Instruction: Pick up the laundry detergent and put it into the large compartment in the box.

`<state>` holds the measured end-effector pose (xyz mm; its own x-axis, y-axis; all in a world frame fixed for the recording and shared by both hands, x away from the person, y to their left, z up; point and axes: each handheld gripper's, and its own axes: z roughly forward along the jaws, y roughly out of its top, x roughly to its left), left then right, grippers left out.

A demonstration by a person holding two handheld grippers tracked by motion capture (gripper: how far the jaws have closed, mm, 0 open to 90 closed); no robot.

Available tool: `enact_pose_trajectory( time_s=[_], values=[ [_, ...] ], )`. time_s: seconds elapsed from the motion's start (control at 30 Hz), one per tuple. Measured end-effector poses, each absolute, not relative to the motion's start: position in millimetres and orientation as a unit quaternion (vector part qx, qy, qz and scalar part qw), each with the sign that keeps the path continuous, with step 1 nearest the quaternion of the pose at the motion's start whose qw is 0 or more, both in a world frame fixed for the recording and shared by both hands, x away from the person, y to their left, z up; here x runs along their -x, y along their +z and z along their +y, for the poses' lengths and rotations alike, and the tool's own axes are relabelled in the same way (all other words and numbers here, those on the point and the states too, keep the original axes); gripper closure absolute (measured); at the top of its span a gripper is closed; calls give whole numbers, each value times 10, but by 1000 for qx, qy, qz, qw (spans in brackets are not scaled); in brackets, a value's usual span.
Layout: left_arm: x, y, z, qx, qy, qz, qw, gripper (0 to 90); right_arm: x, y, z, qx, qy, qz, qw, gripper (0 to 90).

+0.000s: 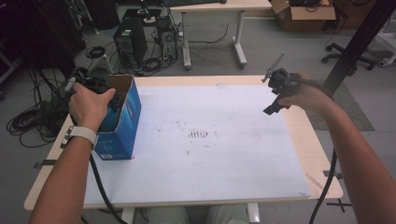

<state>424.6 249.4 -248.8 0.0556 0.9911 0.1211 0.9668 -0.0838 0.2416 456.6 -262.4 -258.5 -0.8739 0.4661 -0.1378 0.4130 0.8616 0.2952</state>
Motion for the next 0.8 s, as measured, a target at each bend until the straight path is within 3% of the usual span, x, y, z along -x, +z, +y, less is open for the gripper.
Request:
enact_pose_trajectory(
  time_s=[0.8],
  values=[
    [-4248,-2808,2508,-725,114,678,48,372,-4575,-2603,-2618,-228,129,960,101,90]
  ],
)
